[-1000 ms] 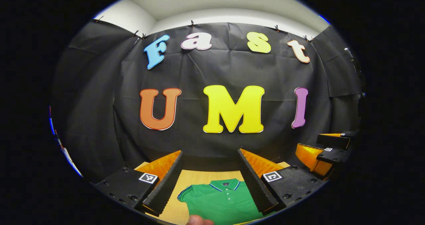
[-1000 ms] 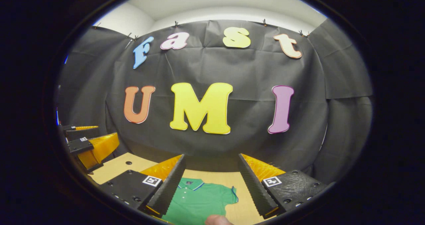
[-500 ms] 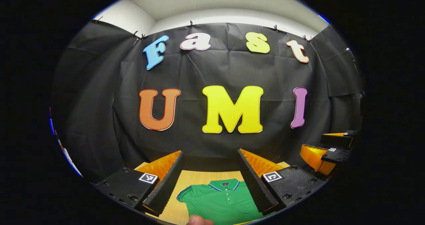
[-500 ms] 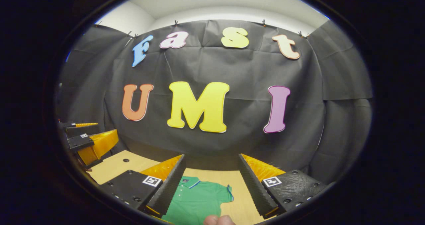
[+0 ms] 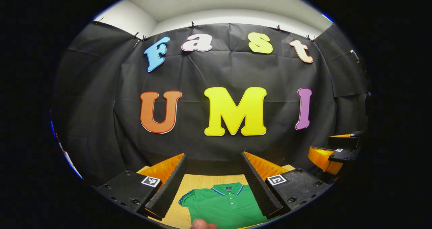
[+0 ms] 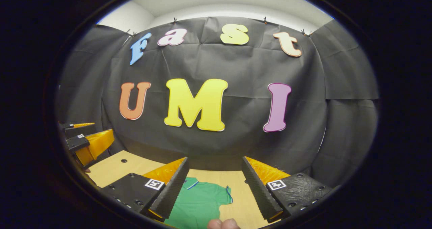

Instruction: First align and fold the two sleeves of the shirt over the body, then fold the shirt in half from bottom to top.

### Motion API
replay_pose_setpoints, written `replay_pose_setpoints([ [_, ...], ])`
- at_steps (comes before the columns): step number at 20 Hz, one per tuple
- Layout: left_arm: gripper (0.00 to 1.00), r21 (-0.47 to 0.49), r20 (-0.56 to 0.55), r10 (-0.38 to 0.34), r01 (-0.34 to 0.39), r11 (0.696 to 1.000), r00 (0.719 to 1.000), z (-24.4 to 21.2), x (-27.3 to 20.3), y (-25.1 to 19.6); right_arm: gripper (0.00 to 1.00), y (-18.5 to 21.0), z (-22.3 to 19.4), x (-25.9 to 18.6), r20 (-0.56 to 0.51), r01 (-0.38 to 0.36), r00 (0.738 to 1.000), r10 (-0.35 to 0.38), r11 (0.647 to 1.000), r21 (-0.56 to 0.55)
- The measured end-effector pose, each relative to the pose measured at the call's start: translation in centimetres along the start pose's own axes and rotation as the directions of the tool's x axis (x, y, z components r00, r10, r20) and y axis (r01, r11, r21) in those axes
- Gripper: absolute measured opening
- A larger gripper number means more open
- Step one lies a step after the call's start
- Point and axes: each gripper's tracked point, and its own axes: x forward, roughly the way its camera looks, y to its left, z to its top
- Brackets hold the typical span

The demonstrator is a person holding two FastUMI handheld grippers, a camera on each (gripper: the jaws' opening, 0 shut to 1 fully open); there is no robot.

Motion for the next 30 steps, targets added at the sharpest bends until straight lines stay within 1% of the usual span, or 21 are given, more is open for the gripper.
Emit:
replay_pose_setpoints([
  [2,0.99,0.000,-0.001,-0.004,0.004,1.000,1.000,-0.2,0.3,-0.3,0.96,-0.3,-0.9,0.8,-0.015,0.000,1.000,0.000,1.000,-0.014],
  [3,0.99,0.000,-0.004,-0.006,0.006,1.000,1.000,-0.4,0.3,-0.4,0.95,-0.5,-1.7,1.3,-0.032,-0.002,0.999,0.001,1.000,-0.026],
  [4,0.99,0.000,-0.009,-0.006,0.006,1.000,1.000,-0.6,0.3,-0.6,0.94,-0.6,-2.6,1.8,-0.053,-0.003,0.999,0.002,0.999,-0.032],
  [7,0.99,-0.010,-0.021,-0.012,0.011,1.000,1.000,-1.2,0.6,-0.8,0.96,-1.8,-6.1,3.6,-0.126,0.002,0.992,-0.008,0.999,-0.047],
  [8,0.99,-0.013,-0.018,-0.012,0.012,1.000,1.000,-1.1,0.7,-0.9,0.96,-2.2,-7.5,4.3,-0.156,-0.004,0.988,-0.005,0.999,-0.054],
  [11,0.98,-0.009,-0.016,0.015,-0.016,1.000,1.000,-1.2,1.1,-0.5,0.95,-3.7,-11.2,6.5,-0.225,-0.010,0.974,-0.002,0.999,-0.051],
  [14,0.98,-0.009,-0.035,0.043,-0.043,0.999,0.998,-1.9,1.2,-0.3,0.95,-5.5,-14.5,9.8,-0.287,-0.007,0.958,-0.006,0.999,-0.042],
  [16,0.99,-0.021,-0.020,0.055,-0.056,0.998,0.998,-1.2,1.2,-0.4,0.96,-6.4,-17.0,12.3,-0.319,-0.019,0.948,0.002,0.999,-0.050],
  [17,0.98,-0.015,-0.017,0.062,-0.063,0.998,0.998,-1.3,1.2,-0.6,0.95,-6.9,-18.5,13.5,-0.342,-0.023,0.940,0.002,0.998,-0.056],
  [19,0.99,0.013,-0.019,0.080,-0.080,0.997,0.997,-1.4,1.5,-0.8,0.96,-7.4,-21.5,15.7,-0.391,-0.035,0.920,0.012,0.998,-0.052],
  [20,0.98,0.021,-0.022,0.091,-0.091,0.996,0.996,-1.6,1.7,-1.0,0.95,-7.6,-22.9,16.8,-0.413,-0.046,0.911,0.019,0.997,-0.058],
  [22,0.98,0.025,-0.041,0.118,-0.118,0.993,0.992,-2.1,2.0,-1.3,0.94,-7.7,-26.0,18.7,-0.452,-0.072,0.891,0.035,0.995,-0.064],
  [24,0.98,0.020,-0.068,0.148,-0.147,0.989,0.987,-3.0,2.7,-1.6,0.95,-7.7,-28.5,20.1,-0.489,-0.091,0.870,0.060,0.995,-0.039],
  [27,0.99,0.016,-0.116,0.204,-0.203,0.979,0.972,-3.8,3.2,-1.6,0.96,-8.0,-32.3,22.2,-0.533,-0.087,0.843,0.073,0.996,-0.001],
  [29,0.99,0.014,-0.128,0.213,-0.213,0.977,0.969,-3.7,3.5,-2.1,0.97,-8.1,-34.2,23.0,-0.560,-0.084,0.825,0.078,0.996,0.015],
  [30,0.99,0.022,-0.132,0.216,-0.215,0.976,0.967,-3.7,3.7,-2.3,0.96,-8.3,-35.0,23.6,-0.572,-0.082,0.817,0.079,0.996,0.021],
])
